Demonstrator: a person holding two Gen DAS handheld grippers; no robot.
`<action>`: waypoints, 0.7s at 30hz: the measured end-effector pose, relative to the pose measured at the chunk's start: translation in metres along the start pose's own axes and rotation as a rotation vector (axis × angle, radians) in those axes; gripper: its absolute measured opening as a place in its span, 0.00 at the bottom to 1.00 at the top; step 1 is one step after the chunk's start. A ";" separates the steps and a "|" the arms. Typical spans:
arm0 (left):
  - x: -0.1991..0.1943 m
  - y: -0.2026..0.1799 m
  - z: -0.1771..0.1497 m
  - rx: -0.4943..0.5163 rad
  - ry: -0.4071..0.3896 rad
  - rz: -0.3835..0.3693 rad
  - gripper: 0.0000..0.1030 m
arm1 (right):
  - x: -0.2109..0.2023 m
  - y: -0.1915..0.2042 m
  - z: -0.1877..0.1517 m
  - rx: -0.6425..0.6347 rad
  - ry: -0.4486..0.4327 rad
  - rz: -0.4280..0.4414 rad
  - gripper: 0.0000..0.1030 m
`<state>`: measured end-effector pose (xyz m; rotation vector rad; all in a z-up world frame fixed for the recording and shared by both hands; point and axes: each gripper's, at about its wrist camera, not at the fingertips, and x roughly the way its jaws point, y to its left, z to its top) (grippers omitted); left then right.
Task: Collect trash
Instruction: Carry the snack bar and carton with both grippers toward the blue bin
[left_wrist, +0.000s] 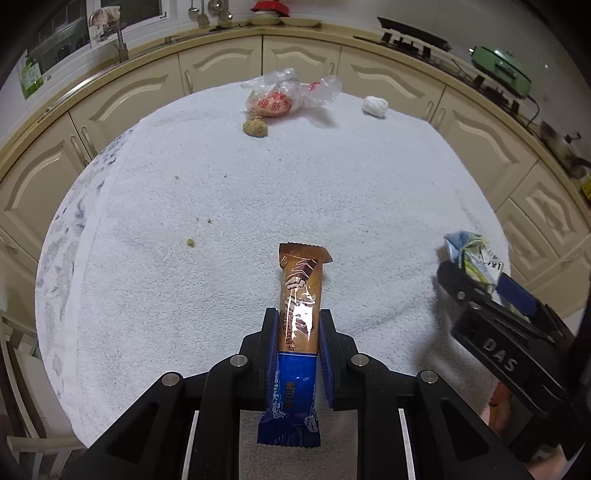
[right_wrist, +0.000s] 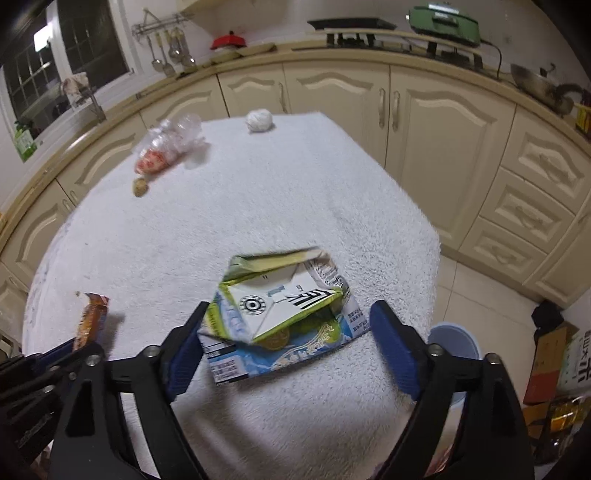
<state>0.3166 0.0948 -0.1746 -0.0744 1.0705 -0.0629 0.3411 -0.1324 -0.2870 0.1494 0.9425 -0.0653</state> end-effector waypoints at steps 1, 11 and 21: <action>0.000 -0.001 0.001 -0.001 -0.001 0.001 0.16 | 0.000 0.002 0.001 -0.015 -0.017 -0.018 0.86; 0.000 -0.009 0.005 -0.001 -0.007 0.012 0.16 | -0.022 0.002 0.007 -0.035 -0.084 0.031 0.49; 0.000 -0.035 0.011 0.054 -0.019 -0.037 0.16 | -0.031 -0.011 0.005 -0.007 -0.074 0.120 0.42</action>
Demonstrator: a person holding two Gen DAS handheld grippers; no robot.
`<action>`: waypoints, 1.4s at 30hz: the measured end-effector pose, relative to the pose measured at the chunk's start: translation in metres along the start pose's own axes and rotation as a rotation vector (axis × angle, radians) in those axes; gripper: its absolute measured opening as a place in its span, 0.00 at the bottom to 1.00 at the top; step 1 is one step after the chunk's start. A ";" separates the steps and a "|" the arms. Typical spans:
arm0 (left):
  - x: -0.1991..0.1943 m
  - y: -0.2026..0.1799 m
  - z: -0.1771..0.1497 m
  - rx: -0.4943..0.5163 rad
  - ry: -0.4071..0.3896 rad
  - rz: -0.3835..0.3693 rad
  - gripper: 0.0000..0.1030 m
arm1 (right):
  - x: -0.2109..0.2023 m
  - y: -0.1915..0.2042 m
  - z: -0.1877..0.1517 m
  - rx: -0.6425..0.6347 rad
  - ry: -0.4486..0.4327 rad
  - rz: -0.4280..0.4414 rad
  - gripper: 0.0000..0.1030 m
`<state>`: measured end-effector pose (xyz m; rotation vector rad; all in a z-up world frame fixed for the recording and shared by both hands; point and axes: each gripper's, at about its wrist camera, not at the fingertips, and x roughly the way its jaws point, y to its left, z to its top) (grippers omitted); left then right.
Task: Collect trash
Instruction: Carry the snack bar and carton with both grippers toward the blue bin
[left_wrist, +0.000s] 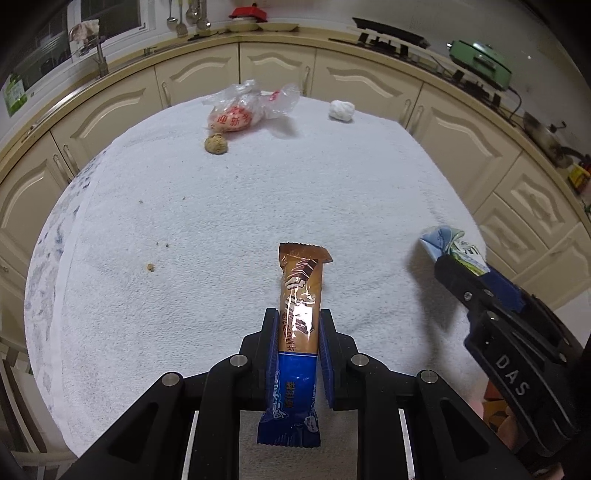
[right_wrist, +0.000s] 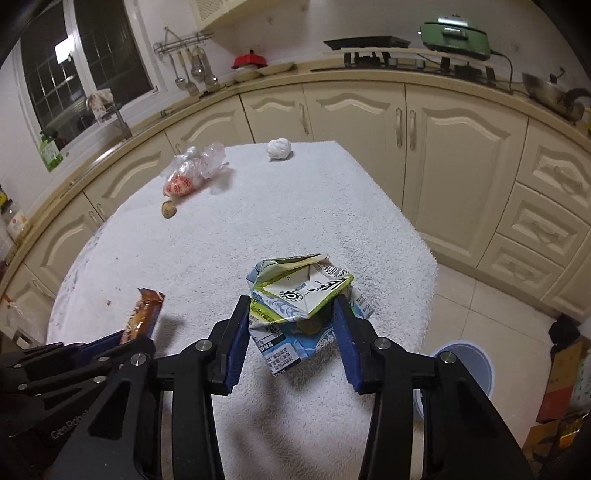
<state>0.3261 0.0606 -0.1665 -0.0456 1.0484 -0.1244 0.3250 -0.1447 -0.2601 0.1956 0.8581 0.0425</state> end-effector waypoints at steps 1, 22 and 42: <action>0.000 -0.001 0.000 0.002 -0.001 0.000 0.16 | -0.002 -0.003 0.000 0.012 0.000 0.018 0.42; 0.005 -0.011 0.003 0.020 0.006 -0.014 0.16 | 0.017 -0.024 0.004 0.104 0.101 0.020 0.75; 0.018 -0.004 0.012 -0.009 0.024 0.000 0.16 | 0.030 -0.013 0.012 -0.034 0.049 0.015 0.82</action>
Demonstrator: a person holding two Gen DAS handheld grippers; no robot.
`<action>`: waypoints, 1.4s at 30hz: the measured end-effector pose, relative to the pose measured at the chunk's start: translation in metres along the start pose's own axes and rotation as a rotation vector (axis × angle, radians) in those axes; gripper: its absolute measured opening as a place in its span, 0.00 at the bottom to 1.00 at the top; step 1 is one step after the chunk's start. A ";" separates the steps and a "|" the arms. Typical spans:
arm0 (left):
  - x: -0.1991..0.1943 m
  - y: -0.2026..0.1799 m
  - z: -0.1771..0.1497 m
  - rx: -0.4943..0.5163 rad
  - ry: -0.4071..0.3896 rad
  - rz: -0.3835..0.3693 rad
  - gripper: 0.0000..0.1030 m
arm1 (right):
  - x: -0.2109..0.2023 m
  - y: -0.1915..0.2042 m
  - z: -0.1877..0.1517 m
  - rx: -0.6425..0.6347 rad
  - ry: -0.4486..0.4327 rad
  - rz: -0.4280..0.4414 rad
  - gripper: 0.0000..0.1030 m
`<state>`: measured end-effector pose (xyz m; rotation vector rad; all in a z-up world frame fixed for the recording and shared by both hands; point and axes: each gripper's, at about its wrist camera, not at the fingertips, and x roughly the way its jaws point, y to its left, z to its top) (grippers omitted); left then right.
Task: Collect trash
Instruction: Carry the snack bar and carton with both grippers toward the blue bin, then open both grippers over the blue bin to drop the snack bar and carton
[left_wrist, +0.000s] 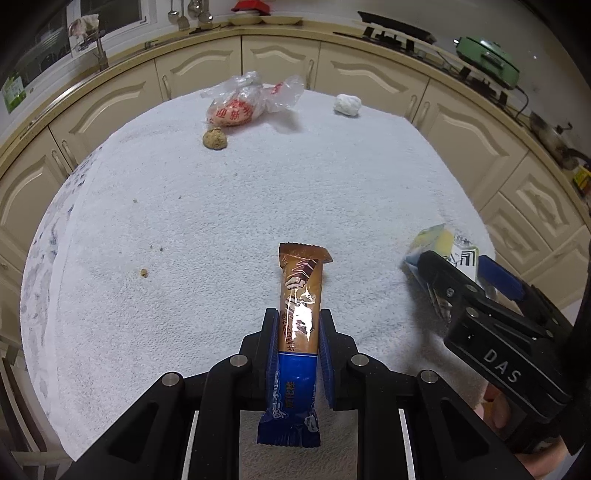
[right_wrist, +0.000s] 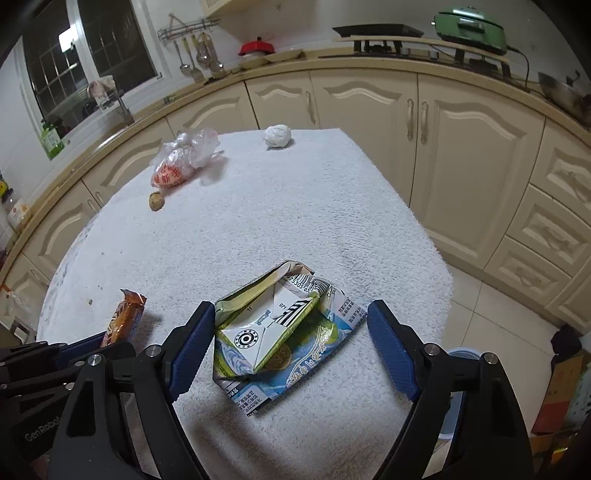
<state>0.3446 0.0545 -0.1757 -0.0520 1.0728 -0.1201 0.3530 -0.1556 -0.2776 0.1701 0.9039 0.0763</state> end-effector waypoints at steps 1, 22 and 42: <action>0.000 -0.003 0.001 0.006 -0.001 -0.002 0.16 | -0.002 -0.001 0.000 0.001 0.000 0.004 0.82; 0.025 -0.139 0.022 0.285 0.010 -0.139 0.16 | -0.071 -0.128 -0.018 0.230 -0.063 -0.185 0.82; 0.115 -0.314 0.042 0.562 0.121 -0.230 0.17 | -0.114 -0.282 -0.075 0.531 -0.021 -0.378 0.82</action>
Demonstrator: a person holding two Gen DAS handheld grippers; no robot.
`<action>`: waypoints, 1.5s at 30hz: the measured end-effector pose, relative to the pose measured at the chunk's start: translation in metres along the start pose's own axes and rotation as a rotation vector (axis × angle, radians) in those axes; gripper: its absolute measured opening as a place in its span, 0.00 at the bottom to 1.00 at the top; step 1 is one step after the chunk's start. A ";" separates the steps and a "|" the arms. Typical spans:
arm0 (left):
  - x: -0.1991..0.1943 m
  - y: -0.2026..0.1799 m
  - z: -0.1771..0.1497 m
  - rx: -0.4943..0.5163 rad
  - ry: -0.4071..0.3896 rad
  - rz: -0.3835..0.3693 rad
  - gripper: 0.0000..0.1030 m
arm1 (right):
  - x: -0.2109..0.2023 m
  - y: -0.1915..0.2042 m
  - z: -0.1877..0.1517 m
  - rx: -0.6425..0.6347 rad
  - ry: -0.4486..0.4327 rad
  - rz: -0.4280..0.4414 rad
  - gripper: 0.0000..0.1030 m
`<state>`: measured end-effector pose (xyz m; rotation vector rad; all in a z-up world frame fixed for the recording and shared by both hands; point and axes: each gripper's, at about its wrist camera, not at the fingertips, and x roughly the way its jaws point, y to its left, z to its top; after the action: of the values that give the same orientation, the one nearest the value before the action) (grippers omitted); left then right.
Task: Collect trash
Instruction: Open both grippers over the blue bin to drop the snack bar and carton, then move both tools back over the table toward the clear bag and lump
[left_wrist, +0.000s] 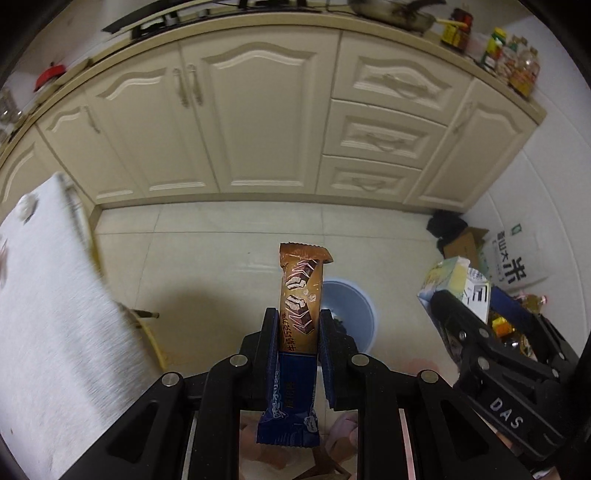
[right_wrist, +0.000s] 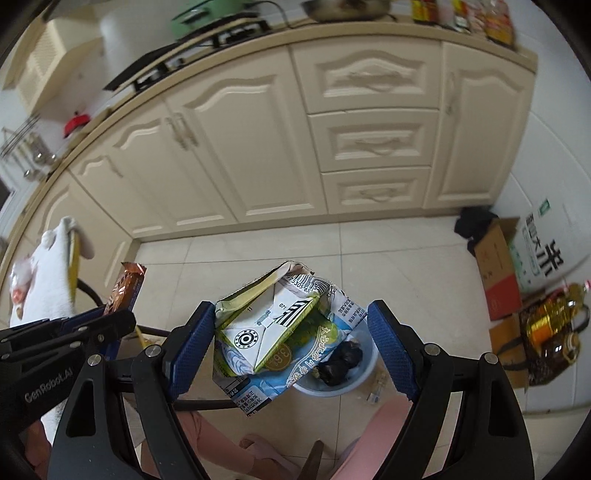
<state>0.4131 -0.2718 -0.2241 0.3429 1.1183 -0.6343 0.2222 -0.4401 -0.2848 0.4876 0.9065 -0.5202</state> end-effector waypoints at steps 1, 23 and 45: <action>0.006 -0.005 0.005 0.006 0.004 -0.003 0.17 | 0.001 -0.006 0.000 0.013 0.003 -0.005 0.82; 0.038 -0.033 0.017 0.027 0.024 0.083 0.63 | 0.009 -0.024 0.011 0.063 0.010 -0.008 0.84; -0.013 -0.002 -0.008 -0.033 -0.012 0.043 0.63 | -0.011 -0.004 0.006 0.109 0.055 0.001 0.97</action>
<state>0.4024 -0.2656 -0.2153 0.3334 1.1063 -0.5788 0.2181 -0.4447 -0.2734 0.6039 0.9340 -0.5590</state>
